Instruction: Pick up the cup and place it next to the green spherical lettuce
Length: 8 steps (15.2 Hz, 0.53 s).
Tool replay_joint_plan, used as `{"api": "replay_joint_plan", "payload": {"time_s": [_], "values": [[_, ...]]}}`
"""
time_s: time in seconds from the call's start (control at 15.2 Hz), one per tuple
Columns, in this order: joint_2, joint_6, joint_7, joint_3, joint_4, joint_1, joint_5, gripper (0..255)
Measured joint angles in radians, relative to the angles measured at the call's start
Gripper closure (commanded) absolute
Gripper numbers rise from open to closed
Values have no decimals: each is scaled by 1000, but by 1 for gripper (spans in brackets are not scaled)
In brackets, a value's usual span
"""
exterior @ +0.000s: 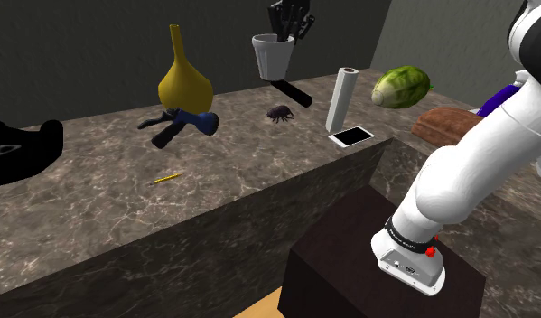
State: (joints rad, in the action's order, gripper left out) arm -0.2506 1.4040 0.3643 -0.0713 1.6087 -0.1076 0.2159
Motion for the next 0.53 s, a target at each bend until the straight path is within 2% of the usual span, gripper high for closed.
{"api": "replay_joint_plan", "payload": {"time_s": [0.2, 0.53], "values": [[23, -37, 9, 0, -60, -1, 0, 255], [-69, -72, -74, 58, 14, 29, -8, 255]]}}
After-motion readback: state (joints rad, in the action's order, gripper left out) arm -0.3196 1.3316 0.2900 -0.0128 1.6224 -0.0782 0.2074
